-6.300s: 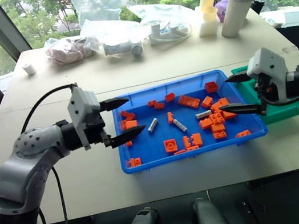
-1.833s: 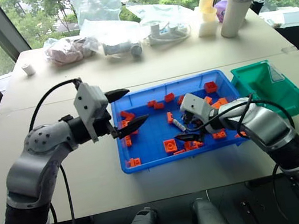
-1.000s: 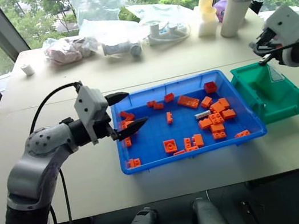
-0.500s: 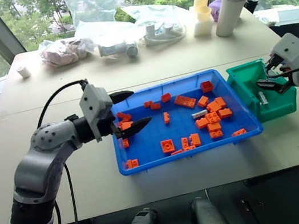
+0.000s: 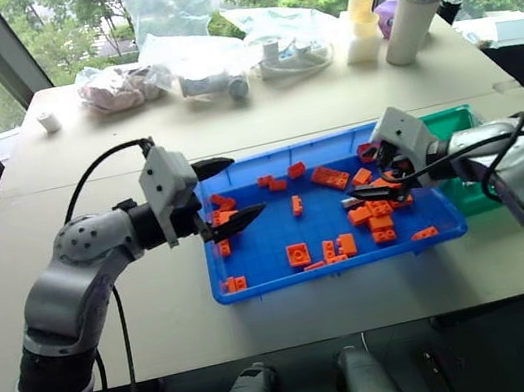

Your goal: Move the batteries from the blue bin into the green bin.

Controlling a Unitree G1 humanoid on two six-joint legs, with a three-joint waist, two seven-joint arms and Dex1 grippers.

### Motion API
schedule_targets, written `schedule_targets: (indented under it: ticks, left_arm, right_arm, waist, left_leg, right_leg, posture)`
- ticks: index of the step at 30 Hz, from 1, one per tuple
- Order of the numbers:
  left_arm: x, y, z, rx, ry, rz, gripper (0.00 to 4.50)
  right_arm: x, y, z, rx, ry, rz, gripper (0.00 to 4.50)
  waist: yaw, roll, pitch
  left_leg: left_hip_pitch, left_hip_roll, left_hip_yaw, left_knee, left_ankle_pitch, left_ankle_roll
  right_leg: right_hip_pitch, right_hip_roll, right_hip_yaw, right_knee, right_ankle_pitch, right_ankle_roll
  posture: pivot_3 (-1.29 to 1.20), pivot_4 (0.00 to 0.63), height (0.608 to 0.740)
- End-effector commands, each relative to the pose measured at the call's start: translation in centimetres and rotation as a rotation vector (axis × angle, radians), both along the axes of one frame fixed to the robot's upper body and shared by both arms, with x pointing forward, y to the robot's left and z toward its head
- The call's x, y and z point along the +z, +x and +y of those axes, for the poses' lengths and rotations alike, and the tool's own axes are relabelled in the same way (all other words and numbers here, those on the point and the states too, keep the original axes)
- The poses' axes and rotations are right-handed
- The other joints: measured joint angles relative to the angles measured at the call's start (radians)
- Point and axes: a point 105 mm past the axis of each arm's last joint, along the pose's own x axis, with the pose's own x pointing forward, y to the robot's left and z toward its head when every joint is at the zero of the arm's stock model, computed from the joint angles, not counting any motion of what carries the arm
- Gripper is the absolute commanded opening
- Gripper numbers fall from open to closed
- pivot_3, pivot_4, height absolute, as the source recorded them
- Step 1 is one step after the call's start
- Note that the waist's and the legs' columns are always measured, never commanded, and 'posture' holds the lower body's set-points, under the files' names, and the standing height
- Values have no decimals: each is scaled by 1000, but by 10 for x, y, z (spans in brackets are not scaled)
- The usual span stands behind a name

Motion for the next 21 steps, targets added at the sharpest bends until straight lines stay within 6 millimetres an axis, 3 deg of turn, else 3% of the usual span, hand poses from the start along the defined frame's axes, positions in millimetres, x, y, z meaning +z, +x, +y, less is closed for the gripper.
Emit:
schedule_targets:
  ticks: [1, 6, 15, 21]
  left_arm:
    - [10, -5, 2, 13, -2, -48, 4500]
    - [9, -6, 4, 27, -1, -50, 4500]
    - [8, -7, 6, 51, -6, -48, 4500]
    - [8, -8, 6, 53, -6, -46, 4500]
  right_arm:
    - [4, 13, -6, 28, -133, -87, 4465]
    - [-4, 19, -7, 58, -172, -66, 4465]
    - [-11, 12, -13, 119, -225, -38, 4465]
    - [2, 8, -13, 120, -193, -54, 4465]
  waist:
    - [0, 0, 0]
    - [0, 0, 0]
    - [0, 0, 0]
    - [1, 0, 0]
  left_leg:
    - [0, 0, 0, 0, 0, 0]
    - [0, 0, 0, 0, 0, 0]
    - [0, 0, 0, 0, 0, 0]
    - [0, 0, 0, 0, 0, 0]
  right_leg:
    - [0, 0, 0, 0, 0, 0]
    - [0, 0, 0, 0, 0, 0]
    - [0, 0, 0, 0, 0, 0]
    - [0, 0, 0, 0, 0, 0]
  posture:
    - [0, 150, 740]
    - [0, 150, 740]
    - [0, 150, 740]
    - [0, 150, 740]
